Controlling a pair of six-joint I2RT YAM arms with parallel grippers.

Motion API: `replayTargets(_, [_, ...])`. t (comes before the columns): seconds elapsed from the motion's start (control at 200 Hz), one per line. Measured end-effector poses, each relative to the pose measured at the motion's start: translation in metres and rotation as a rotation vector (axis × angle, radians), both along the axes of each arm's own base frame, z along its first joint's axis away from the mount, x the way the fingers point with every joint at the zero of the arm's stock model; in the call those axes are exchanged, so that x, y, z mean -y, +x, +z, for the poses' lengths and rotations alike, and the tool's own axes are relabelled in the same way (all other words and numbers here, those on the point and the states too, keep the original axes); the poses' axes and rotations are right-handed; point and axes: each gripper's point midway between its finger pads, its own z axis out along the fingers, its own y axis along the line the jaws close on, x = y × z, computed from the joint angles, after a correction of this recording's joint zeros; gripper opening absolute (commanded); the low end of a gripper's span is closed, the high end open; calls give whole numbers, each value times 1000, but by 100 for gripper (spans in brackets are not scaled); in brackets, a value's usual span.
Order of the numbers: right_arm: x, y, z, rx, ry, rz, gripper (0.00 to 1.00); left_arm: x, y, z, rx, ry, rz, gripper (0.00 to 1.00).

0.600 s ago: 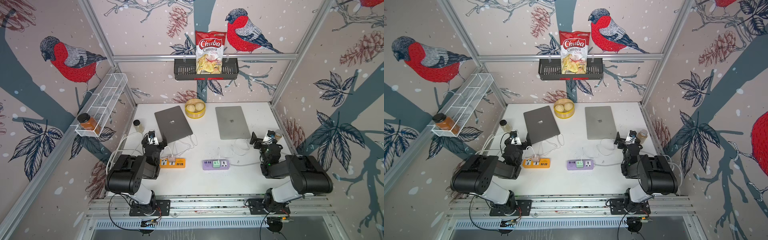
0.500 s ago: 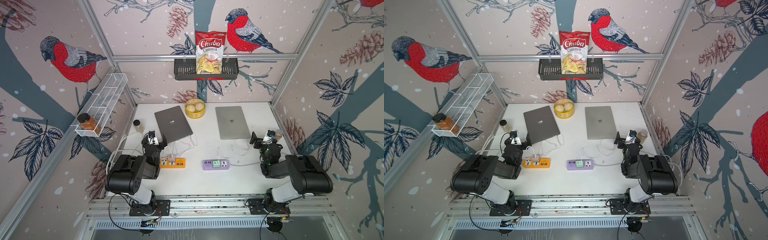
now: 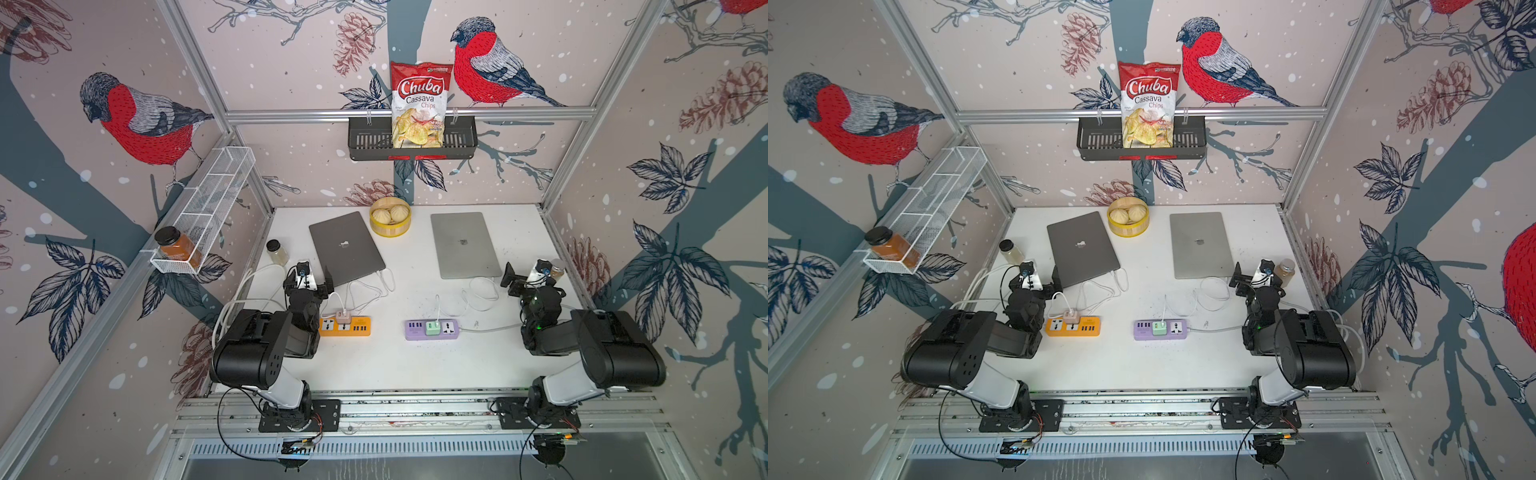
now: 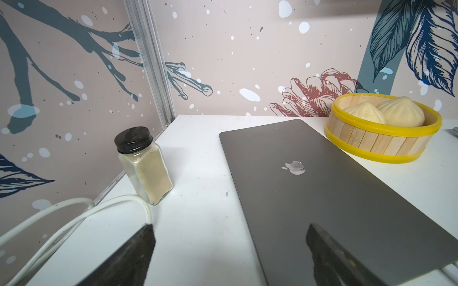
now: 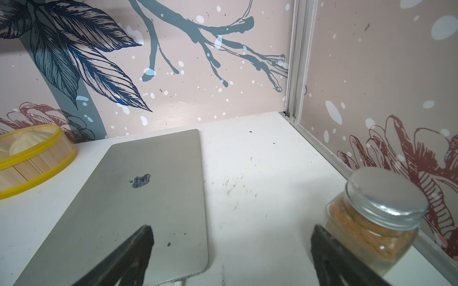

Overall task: Unplug the laptop charger
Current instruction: Remove the charging cable from the laptop.

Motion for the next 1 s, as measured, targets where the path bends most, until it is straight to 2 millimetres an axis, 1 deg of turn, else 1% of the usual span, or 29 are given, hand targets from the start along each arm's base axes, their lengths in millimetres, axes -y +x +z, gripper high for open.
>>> replayTargets(0.075, [-1,-5,-2,-2,-1,-1,100,-1,-4,-1,0,0,3,93])
replayTargets(0.12, [0,-9,-1,0,-3,-10,100,-3,-9,-2,0,0,13,91])
replayTargets(0.185, [-1,-12,9,27,-4,-16,100,-6,-13,6,22,-3,29,86])
replayTargets(0.225, [-2,-12,20,51,-4,-26,100,-7,-15,16,50,-7,35,85])
replayTargets(0.265, [-3,-8,32,70,-3,-35,100,-9,-18,32,95,-15,51,83])
replayTargets(0.335, [-8,5,54,72,-3,-44,100,-11,-23,55,153,-22,72,80])
replayTargets(0.4, [-11,15,67,46,-3,-57,100,-12,-27,78,201,-30,102,74])
replayTargets(0.495, [-14,22,68,-36,-2,-78,100,-13,-29,106,236,-51,133,67])
replayTargets(0.57, [-11,19,70,-84,-6,-97,100,-12,-27,125,237,-87,142,57])
replayTargets(0.625, [-5,19,73,-105,10,-112,94,-8,-25,139,233,-121,128,49])
replayTargets(0.685, [4,23,73,-142,26,-128,87,4,-21,152,221,-169,73,45])
replayTargets(0.72, [10,27,73,-170,44,-136,82,15,-18,157,208,-194,27,42])
replayTargets(0.8, [16,43,68,-246,73,-129,74,46,-7,163,146,-254,-100,41])
replayTargets(0.841, [14,50,60,-305,78,-115,71,62,-2,160,103,-275,-160,41])
replayTargets(0.901, [5,57,44,-390,92,-74,67,91,4,150,24,-302,-257,47])
replayTargets(0.956, [-1,58,27,-467,102,-55,65,120,7,138,-55,-305,-341,54])
replayTargets(1.001, [-4,54,13,-522,100,-47,63,143,8,126,-114,-315,-401,56])
